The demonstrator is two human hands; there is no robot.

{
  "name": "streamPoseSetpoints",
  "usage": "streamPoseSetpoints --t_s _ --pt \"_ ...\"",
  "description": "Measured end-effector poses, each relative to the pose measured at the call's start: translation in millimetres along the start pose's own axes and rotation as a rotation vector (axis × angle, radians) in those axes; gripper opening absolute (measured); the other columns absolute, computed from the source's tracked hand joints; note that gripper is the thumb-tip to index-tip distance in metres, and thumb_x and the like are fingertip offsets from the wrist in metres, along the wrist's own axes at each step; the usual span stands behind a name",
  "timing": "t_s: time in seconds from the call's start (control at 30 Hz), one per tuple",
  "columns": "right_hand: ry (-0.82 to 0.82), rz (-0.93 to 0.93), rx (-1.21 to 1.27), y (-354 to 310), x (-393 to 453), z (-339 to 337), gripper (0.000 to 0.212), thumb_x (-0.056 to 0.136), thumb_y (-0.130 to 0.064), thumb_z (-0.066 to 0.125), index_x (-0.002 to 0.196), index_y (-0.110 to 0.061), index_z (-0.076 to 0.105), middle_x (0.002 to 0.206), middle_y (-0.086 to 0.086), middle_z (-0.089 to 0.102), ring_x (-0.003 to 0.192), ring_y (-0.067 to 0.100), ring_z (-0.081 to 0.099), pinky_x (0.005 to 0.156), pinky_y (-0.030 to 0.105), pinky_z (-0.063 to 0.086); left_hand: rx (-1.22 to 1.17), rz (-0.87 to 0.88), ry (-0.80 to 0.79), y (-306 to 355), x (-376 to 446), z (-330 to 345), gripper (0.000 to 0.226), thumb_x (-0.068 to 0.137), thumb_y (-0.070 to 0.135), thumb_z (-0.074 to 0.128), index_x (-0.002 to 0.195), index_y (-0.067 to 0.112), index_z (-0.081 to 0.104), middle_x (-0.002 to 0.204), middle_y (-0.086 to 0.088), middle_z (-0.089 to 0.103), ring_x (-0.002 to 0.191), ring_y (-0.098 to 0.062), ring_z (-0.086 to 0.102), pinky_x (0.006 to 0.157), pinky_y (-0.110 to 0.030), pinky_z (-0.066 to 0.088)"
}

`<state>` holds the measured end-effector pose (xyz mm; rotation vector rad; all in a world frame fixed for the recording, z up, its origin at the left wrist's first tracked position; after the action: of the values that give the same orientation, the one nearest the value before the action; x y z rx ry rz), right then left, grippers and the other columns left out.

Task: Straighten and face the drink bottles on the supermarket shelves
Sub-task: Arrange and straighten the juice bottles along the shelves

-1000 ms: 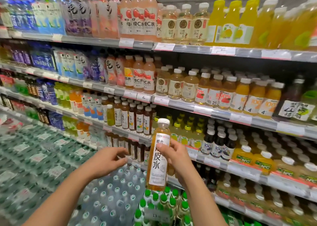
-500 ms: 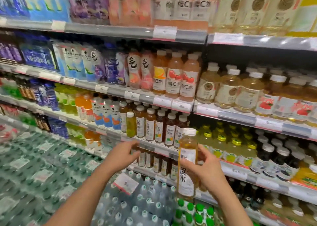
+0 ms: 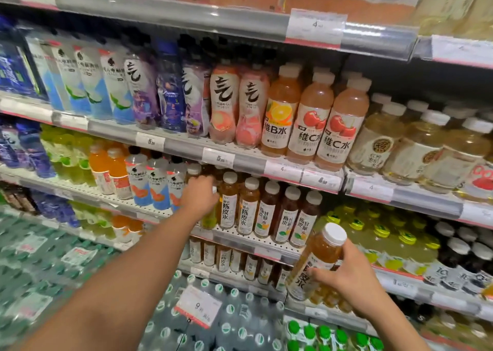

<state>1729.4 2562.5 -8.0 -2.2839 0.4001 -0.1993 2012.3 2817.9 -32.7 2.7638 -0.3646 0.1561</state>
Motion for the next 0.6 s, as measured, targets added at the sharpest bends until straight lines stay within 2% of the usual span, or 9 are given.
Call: streamPoseSetpoints --t_s 0.1,0.17,0.27,0.33,0.4,0.47,0.53,0.6 --pt "0.001 -0.001 -0.028 -2 9 4 0.056 0.066 -0.026 0.094 0.104 -0.039 0.054 0.095 -0.015 0.072 0.085 -0.004 0.066 0.074 0.02 0.049 0.122 0.018 0.009 -2 8 13 0.036 0.092 0.031 0.065 0.123 0.015 0.061 0.119 -0.01 0.063 0.118 -0.031 0.05 0.09 -0.043 0.049" --pt "-0.01 -0.037 -0.025 -8 15 9 0.06 0.067 -0.033 0.094 0.108 -0.046 0.052 0.098 -0.019 0.072 0.089 -0.005 0.067 0.079 0.023 0.051 0.107 0.045 0.027 -5 5 17 0.04 0.091 0.029 0.067 0.129 0.017 0.059 0.121 -0.01 0.061 0.116 -0.031 0.053 0.09 -0.043 0.051" --pt "-0.039 -0.106 -0.017 -26 25 22 0.063 0.069 -0.041 0.093 0.113 -0.049 0.049 0.105 -0.027 0.068 0.096 -0.017 0.061 0.078 0.007 0.045 0.034 0.067 0.025 -16 -8 15 0.041 0.09 0.029 0.07 0.129 0.023 0.059 0.122 -0.008 0.059 0.114 -0.029 0.057 0.087 -0.044 0.053" --pt "-0.052 -0.151 -0.036 -40 33 34 0.058 0.071 -0.047 0.09 0.111 -0.051 0.047 0.105 -0.029 0.065 0.097 -0.019 0.059 0.075 0.004 0.043 -0.029 0.084 0.044 -26 -20 7 0.035 0.09 0.028 0.071 0.123 0.023 0.061 0.119 -0.006 0.059 0.112 -0.029 0.058 0.086 -0.042 0.051" --pt "-0.026 -0.212 -0.08 -53 43 50 0.052 0.073 -0.054 0.085 0.108 -0.05 0.048 0.108 -0.024 0.06 0.098 -0.007 0.06 0.079 0.014 0.044 -0.086 0.088 0.092 -35 -35 -6 0.034 0.09 0.027 0.07 0.123 0.024 0.06 0.121 -0.005 0.059 0.114 -0.028 0.058 0.09 -0.042 0.05" --pt "-0.004 -0.253 -0.108 -66 57 68 0.05 0.075 -0.052 0.084 0.11 -0.045 0.048 0.108 -0.015 0.053 0.099 0.003 0.054 0.082 0.026 0.042 -0.121 0.084 0.143 -43 -51 -26 0.039 0.092 0.026 0.069 0.128 0.024 0.058 0.129 -0.004 0.059 0.119 -0.026 0.056 0.098 -0.042 0.048" --pt "-0.017 -0.252 -0.128 -81 74 88 0.051 0.075 -0.044 0.086 0.111 -0.036 0.051 0.105 -0.013 0.05 0.099 0.008 0.051 0.082 0.028 0.038 -0.139 0.081 0.183 -49 -68 -49 0.043 0.092 0.026 0.069 0.133 0.025 0.055 0.136 -0.001 0.057 0.125 -0.023 0.053 0.103 -0.041 0.045" --pt "-0.001 -0.257 -0.155 -93 92 109 0.051 0.069 -0.042 0.086 0.109 -0.032 0.056 0.104 -0.011 0.054 0.098 0.011 0.054 0.081 0.03 0.042 -0.149 0.1 0.214 -56 -86 -69 0.043 0.092 0.024 0.069 0.133 0.024 0.055 0.136 -0.002 0.057 0.125 -0.024 0.053 0.102 -0.04 0.044"
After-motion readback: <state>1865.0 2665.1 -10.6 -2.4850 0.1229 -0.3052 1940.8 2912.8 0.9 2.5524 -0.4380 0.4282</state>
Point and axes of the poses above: each hand's wrist, its own x-axis towards the middle knuckle, its own z-axis out of the palm, y = z × x, the point moved 3 cm from there along x, towards the middle knuckle
